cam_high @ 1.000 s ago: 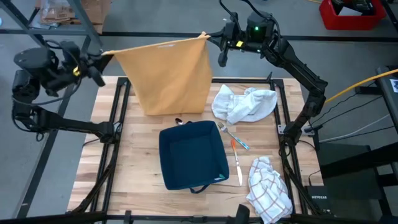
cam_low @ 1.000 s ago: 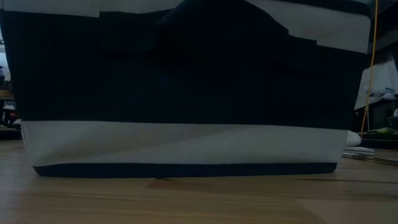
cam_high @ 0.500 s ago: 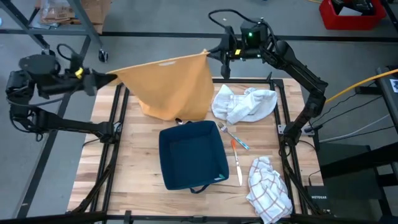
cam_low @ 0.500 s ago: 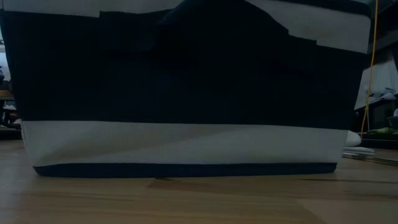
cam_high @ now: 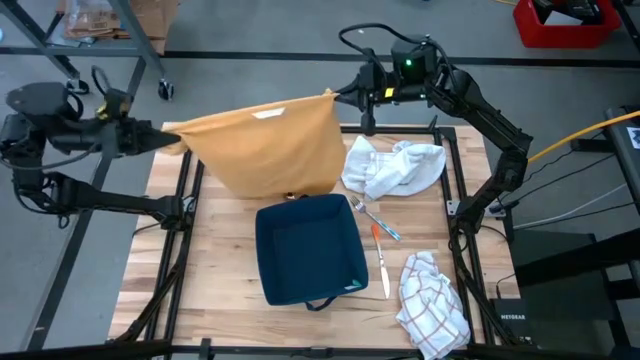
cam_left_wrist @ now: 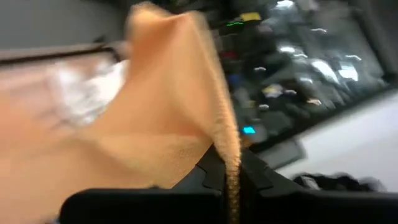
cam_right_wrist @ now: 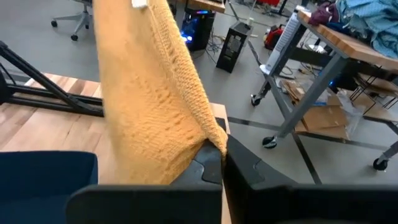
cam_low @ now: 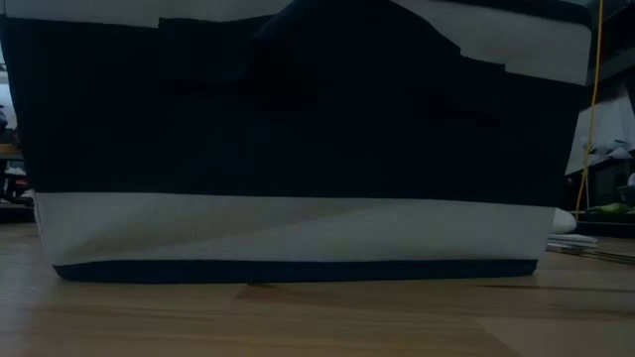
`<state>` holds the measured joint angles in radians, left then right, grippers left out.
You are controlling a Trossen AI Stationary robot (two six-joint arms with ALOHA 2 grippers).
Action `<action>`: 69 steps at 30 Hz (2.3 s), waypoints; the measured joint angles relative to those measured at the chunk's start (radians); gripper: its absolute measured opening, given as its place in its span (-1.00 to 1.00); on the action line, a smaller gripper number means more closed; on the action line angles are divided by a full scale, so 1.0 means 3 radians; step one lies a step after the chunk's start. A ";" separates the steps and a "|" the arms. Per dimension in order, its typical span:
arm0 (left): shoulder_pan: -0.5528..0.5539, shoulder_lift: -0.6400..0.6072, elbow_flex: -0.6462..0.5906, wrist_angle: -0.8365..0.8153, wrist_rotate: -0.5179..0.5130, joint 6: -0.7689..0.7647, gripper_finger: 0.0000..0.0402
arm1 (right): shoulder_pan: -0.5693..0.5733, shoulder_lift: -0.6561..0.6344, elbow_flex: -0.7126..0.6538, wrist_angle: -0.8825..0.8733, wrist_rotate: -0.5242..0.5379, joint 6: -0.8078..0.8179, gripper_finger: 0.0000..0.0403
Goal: Fold towel
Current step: Fold the yellow towel
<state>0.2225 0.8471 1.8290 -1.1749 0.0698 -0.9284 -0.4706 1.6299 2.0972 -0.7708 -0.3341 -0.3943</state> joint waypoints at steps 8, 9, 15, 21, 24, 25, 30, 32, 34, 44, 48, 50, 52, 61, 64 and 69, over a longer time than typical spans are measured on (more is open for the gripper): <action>-0.0001 0.0152 -0.0068 -0.1281 -0.0785 -0.0592 -1.00 | 0.0001 0.0061 -0.0001 -0.0162 0.0039 -0.0004 -1.00; -0.0001 0.0157 -0.0088 -0.1228 -0.0855 -0.0504 -1.00 | -0.0007 0.0079 -0.0001 -0.0161 0.0064 -0.0007 -1.00; 0.0000 0.0312 -0.0076 -0.1217 -0.1427 -0.0194 -1.00 | -0.0133 0.0272 -0.0001 -0.0146 0.0290 -0.0025 -1.00; 0.0002 0.0454 -0.0088 -0.1287 -0.2092 -0.0112 -1.00 | -0.0377 0.0431 -0.0003 -0.0074 0.0316 -0.0136 -1.00; 0.0001 0.0491 -0.0085 -0.1284 -0.2509 0.0031 -1.00 | -0.0461 0.0513 -0.0003 0.0036 0.0250 -0.0164 -1.00; 0.0000 0.0511 -0.0084 -0.1288 -0.2648 0.0088 -1.00 | -0.0478 0.0535 -0.0003 0.0086 0.0229 -0.0167 -1.00; 0.0000 0.0643 -0.0085 -0.1293 -0.3148 0.0414 -1.00 | -0.0593 0.0652 0.0001 0.0151 0.0230 -0.0183 -1.00; 0.0000 0.0704 -0.0085 -0.1282 -0.3261 0.0558 -1.00 | -0.0616 0.0697 0.0001 0.0158 0.0262 -0.0207 -1.00; 0.0003 0.0748 -0.0084 -0.1211 -0.3444 0.0809 -1.00 | -0.0618 0.0707 -0.0003 0.0261 0.0275 -0.0301 -1.00; 0.0002 0.0806 -0.0083 0.1386 -0.4133 0.3501 -1.00 | -0.0615 0.0345 0.0000 0.1043 0.1085 -0.0735 -1.00; -0.0001 0.0806 -0.0088 0.2425 -0.4107 0.4545 -1.00 | -0.0605 0.0180 0.0001 0.1212 0.1237 -0.0936 -1.00; -0.0001 0.0811 -0.0089 0.2693 -0.4097 0.4896 -1.00 | -0.0605 0.0104 0.0001 0.1233 0.1240 -0.1027 -1.00; -0.0002 0.0819 -0.0092 0.2828 -0.4095 0.5091 -1.00 | -0.0605 0.0039 0.0001 0.1232 0.1252 -0.1076 -1.00; -0.0002 0.0820 -0.0093 0.3026 -0.4100 0.5250 -1.00 | -0.0604 -0.0058 0.0001 0.0984 0.1344 -0.1094 -1.00; -0.0002 0.0824 -0.0094 0.3288 -0.4113 0.5538 -1.00 | -0.0604 -0.0058 0.0001 0.0933 0.1446 -0.1280 -1.00; -0.0002 0.0842 -0.0095 0.3886 -0.3840 0.6075 -1.00 | -0.0602 -0.0058 0.0001 0.1275 0.1494 -0.1424 -1.00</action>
<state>0.2218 1.0998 1.8006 -0.0091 -1.0822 0.8941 -0.6511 1.6123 2.0975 -0.3884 0.1143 -0.8215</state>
